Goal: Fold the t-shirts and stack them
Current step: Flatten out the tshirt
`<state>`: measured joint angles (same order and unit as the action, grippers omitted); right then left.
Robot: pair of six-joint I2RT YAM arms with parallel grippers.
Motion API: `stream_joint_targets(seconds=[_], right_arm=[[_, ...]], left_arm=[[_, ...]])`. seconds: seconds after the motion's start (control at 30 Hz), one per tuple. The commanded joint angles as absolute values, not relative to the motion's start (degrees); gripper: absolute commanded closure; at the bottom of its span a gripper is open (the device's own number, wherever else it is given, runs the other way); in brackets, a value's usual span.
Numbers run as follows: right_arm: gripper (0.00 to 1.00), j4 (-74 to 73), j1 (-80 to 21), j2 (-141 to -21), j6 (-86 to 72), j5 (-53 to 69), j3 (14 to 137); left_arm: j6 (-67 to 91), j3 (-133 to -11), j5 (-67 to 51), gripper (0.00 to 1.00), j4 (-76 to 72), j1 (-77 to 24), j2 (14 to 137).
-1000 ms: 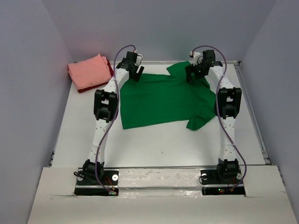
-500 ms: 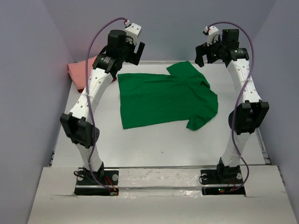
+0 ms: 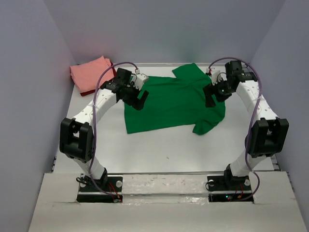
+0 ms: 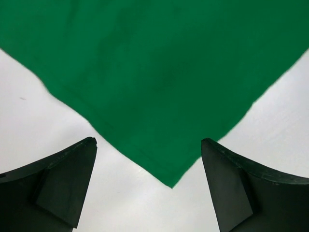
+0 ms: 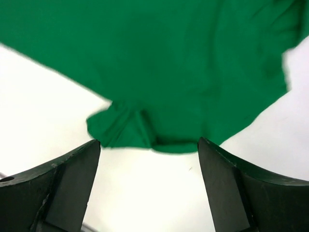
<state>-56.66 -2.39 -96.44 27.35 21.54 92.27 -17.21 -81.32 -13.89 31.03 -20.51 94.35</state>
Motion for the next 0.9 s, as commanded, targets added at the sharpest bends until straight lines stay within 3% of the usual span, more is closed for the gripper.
stream_joint_targets(seconds=[0.0, 0.13, 0.3, 0.47, 0.87], right_arm=[[0.16, -60.56, -2.55, -89.92, 31.46, 20.66, 86.15], [0.21, -60.20, -2.55, -87.36, 33.48, 17.76, 81.04], [0.40, -61.43, -2.55, -86.22, 35.24, 18.36, 77.79], [0.41, -61.35, -2.55, -86.48, 35.59, 19.77, 75.59], [0.40, -58.27, -2.55, -88.94, 34.89, 20.04, 73.74]], left_arm=[[-19.77, -77.44, -23.28, 0.01, 31.55, -20.74, 91.94], [-21.27, -73.13, -26.98, 0.01, 31.20, -21.36, 89.39], [-22.50, -70.15, -29.27, 0.01, 33.58, -22.15, 89.12], [-23.73, -66.27, -29.27, 0.01, 32.43, -22.41, 86.40], [-26.19, -59.42, -13.71, 0.01, 34.36, -22.67, 88.33]])
